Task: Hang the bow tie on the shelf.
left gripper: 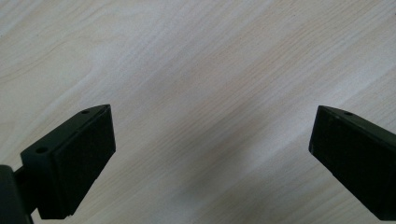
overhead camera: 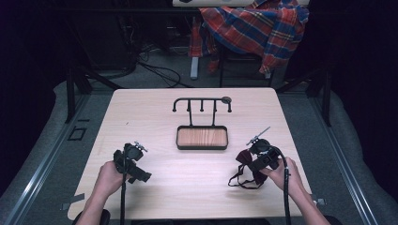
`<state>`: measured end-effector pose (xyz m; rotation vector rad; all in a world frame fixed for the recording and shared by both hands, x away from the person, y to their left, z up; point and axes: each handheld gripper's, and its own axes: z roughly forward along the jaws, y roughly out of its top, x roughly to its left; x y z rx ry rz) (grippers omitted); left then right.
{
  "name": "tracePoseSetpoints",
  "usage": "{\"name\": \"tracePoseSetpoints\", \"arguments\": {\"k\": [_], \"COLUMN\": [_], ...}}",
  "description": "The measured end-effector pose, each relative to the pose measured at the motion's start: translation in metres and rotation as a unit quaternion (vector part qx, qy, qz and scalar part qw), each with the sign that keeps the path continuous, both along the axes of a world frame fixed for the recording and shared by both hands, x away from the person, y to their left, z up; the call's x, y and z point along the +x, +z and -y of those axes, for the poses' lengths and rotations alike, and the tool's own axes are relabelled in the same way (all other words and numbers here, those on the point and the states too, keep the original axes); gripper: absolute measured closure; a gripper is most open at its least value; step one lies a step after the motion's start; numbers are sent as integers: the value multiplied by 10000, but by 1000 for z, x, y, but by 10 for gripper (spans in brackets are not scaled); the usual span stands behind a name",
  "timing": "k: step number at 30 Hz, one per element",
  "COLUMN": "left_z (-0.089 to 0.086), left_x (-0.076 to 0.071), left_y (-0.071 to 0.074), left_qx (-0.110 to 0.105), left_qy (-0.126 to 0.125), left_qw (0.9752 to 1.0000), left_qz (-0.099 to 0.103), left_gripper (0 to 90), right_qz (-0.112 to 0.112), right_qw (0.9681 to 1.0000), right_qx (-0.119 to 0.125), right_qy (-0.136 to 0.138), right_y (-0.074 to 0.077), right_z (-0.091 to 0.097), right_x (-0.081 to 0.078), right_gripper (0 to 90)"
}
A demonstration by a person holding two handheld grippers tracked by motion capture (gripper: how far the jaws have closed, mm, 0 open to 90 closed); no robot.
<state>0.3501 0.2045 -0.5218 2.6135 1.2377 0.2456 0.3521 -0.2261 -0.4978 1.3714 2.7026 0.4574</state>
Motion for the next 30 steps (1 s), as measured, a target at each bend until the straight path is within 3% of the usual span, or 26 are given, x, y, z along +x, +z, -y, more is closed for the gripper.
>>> {"name": "tracePoseSetpoints", "arguments": {"k": [3,10,12,22,30], "left_z": [0,0,0,0,0], "left_x": [0,0,0,0,0], "left_y": [0,-1,-1,-1,-1], "left_qx": [-11,5,9,1,8], "left_qy": [18,18,13,35,32], "left_qw": [10000,10000,10000,10000,10000], "left_qz": [-4,6,6,1,-4], "left_gripper": [5,5,5,6,8], "right_qz": [65,257,186,309,572], "right_qw": [9999,9996,9998,9995,9983], "right_qx": [-93,70,-116,-10,30], "right_qy": [46,-133,19,-12,-139], "right_y": [3,6,9,17,28], "right_z": [0,-1,-1,-7,-8], "right_x": [6,11,15,26,35], "right_gripper": [762,762,762,762,762]}}
